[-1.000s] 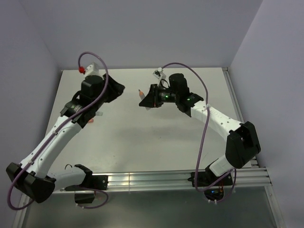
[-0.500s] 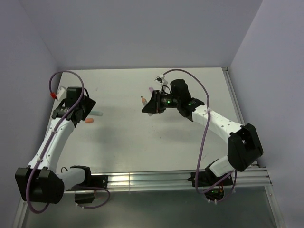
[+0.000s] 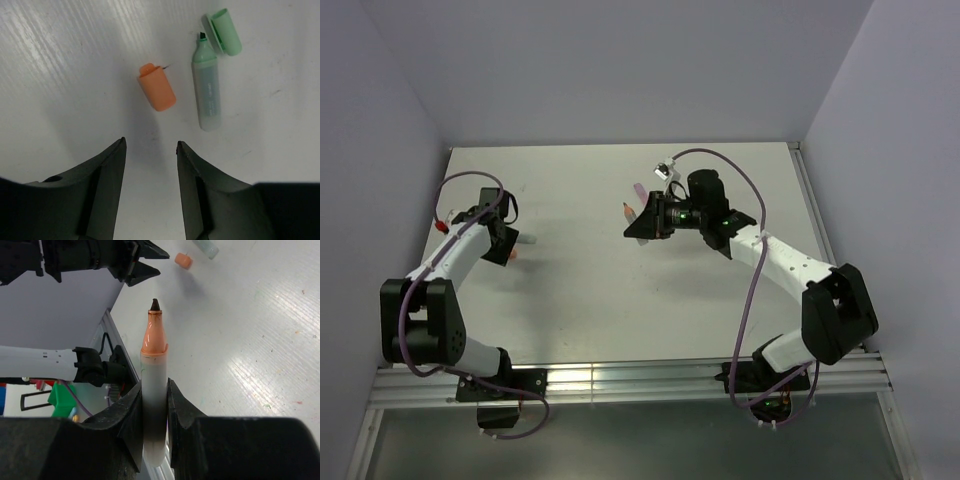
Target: Insert the pens into the pen caps
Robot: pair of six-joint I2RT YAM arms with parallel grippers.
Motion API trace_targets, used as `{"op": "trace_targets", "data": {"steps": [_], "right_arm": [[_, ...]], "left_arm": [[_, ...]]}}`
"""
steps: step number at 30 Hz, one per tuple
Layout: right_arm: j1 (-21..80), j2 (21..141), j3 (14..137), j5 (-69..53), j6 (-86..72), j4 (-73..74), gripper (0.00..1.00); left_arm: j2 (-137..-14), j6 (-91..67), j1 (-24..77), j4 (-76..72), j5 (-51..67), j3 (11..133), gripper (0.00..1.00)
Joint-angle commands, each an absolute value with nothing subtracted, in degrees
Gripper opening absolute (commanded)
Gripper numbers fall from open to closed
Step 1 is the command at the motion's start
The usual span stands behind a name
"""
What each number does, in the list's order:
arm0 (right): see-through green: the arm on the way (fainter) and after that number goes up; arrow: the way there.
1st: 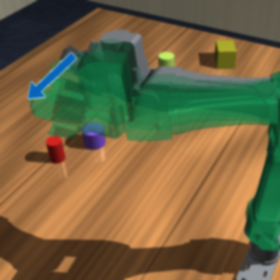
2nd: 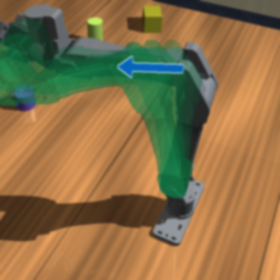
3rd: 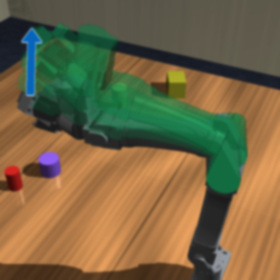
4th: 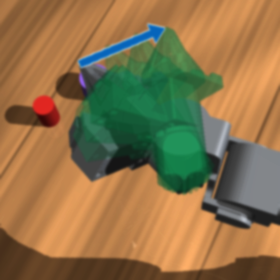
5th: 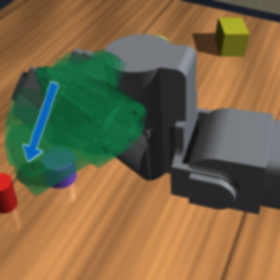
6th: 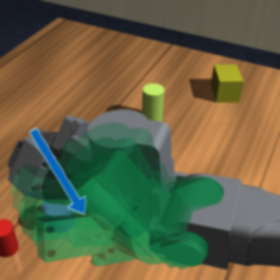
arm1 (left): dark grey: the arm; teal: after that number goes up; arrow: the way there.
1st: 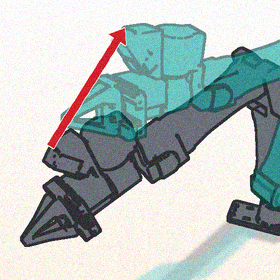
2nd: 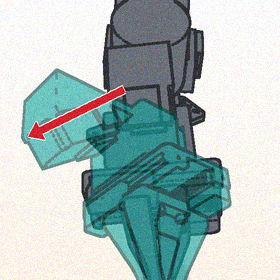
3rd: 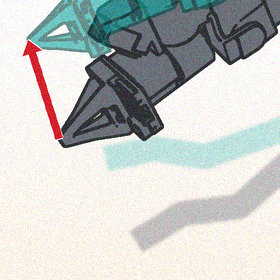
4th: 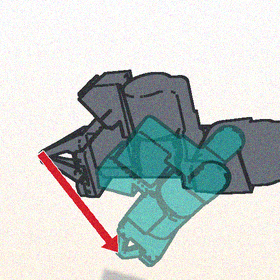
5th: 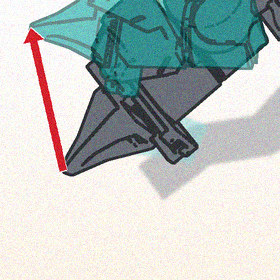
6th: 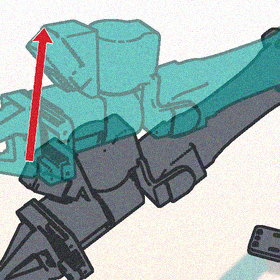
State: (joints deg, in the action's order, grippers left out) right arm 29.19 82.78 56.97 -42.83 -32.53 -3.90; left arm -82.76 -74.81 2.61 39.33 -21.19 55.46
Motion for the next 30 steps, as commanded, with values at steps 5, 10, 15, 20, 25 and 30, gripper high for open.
{"op": "trace_targets", "data": {"steps": [5, 10, 15, 20, 25, 30], "right_arm": [[28.7, 79.2, 56.4, -44.3, -33.1, -7.6, 0.00], [28.6, 78.6, 56.0, -44.8, -33.7, -8.4, 0.00], [28.5, 78.0, 55.9, -45.0, -33.6, -8.2, 0.00], [28.6, 77.3, 55.6, -44.8, -33.5, -8.2, 0.00], [28.6, 77.1, 55.6, -44.7, -33.2, -7.8, 0.00], [28.6, 77.1, 55.7, -45.0, -33.1, -7.8, 0.00]], "left_arm": [[-85.1, -70.9, 1.8, 41.5, -30.3, 59.4, 0.49], [-87.4, -63.9, -3.1, 37.0, -27.3, 58.2, 0.34], [-91.8, -59.6, -6.0, 33.4, -23.4, 59.5, 0.21], [-95.8, -56.3, -6.2, 29.2, -22.2, 60.3, 0.20], [-97.3, -56.2, -6.8, 27.0, -22.4, 59.6, 0.17], [-98.9, -55.8, -7.6, 25.2, -21.1, 59.6, 0.15]]}}
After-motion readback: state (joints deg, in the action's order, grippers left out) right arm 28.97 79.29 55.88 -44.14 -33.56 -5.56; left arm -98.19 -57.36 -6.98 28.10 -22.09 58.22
